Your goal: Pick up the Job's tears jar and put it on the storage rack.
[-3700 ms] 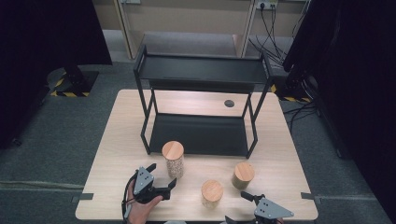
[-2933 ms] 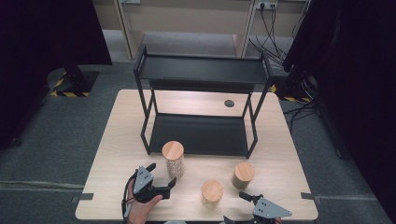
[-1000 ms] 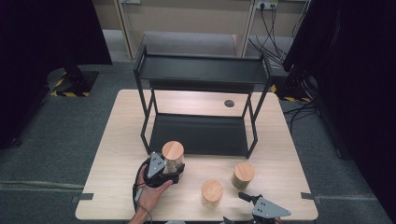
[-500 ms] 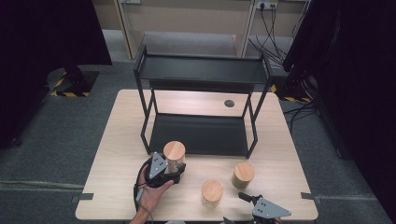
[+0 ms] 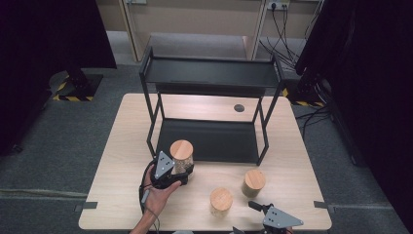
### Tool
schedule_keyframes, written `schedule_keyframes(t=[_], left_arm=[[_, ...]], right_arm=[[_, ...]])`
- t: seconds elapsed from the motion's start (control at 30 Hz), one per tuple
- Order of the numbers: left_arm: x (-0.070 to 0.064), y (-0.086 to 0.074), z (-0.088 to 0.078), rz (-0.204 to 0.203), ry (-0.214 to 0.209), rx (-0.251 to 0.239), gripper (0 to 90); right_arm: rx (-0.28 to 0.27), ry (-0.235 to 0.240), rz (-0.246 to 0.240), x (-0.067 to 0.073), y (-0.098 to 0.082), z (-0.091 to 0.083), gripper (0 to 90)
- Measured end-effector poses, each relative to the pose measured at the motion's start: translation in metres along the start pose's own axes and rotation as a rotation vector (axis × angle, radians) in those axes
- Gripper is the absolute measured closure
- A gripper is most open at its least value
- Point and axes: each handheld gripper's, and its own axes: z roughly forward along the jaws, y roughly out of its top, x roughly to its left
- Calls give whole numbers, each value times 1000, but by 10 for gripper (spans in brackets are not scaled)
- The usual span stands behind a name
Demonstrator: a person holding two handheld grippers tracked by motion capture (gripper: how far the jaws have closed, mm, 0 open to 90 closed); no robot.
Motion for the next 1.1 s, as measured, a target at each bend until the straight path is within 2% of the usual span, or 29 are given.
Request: schedule_keyframes(t=[0.37, 1.1], left_arm=[[6, 14, 10, -7, 14, 4, 253], [14, 32, 39, -17, 58, 15, 252]], right_arm=[[1, 1, -1, 0, 0, 0, 15], [-2, 0, 0, -1, 0, -1, 15]])
